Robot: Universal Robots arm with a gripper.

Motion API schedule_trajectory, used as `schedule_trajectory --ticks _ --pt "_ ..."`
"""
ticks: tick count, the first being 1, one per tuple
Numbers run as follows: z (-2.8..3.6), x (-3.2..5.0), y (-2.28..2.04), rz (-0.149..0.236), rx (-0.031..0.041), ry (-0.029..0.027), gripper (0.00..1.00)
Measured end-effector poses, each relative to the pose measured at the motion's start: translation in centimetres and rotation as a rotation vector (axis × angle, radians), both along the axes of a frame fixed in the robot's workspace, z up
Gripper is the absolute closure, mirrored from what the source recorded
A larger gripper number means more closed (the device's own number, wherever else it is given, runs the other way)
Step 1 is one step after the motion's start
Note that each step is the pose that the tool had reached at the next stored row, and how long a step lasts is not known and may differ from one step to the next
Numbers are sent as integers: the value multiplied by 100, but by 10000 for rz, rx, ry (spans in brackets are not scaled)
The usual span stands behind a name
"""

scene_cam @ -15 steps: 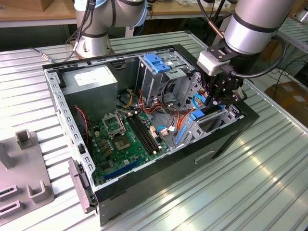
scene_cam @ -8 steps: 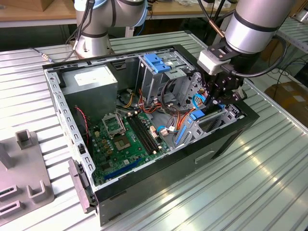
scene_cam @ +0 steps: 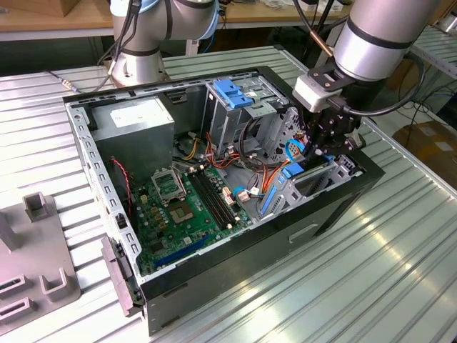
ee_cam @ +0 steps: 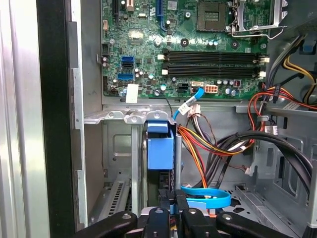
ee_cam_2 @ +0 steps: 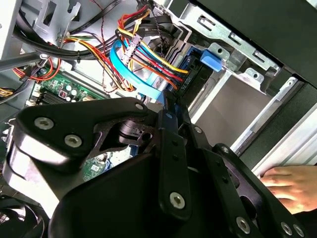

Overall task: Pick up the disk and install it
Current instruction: 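Insert the second disk wire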

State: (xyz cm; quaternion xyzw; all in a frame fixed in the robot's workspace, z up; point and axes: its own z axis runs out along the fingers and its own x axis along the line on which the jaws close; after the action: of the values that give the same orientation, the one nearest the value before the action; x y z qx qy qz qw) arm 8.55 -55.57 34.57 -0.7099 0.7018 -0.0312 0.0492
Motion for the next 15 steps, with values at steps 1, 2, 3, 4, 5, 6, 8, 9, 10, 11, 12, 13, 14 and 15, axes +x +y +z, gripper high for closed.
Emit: schedule_trajectory --ticks 1,2,3,4,5,6,8,9,10,11,12,13,14,15 --pt "-3 0 0 0 2 0 84" --pt "-8 0 0 0 5 0 84" --pt "-13 0 0 0 3 0 84" --pt "-21 0 -1 0 4 0 84" --pt "-30 0 -1 0 0 0 84" --pt "-42 0 -2 0 -2 0 84" --pt "-72 0 -7 -1 -5 2 84" --pt "-74 0 -8 -1 -2 2 84" --pt "-77 0 -8 0 2 1 84" --pt "-77 0 -8 0 2 1 84" --pt "-77 0 -8 0 2 1 84" --pt "-77 0 -8 0 2 1 84" --pt "-78 0 -8 0 5 0 84" --pt "-76 1 -7 1 15 -2 82"
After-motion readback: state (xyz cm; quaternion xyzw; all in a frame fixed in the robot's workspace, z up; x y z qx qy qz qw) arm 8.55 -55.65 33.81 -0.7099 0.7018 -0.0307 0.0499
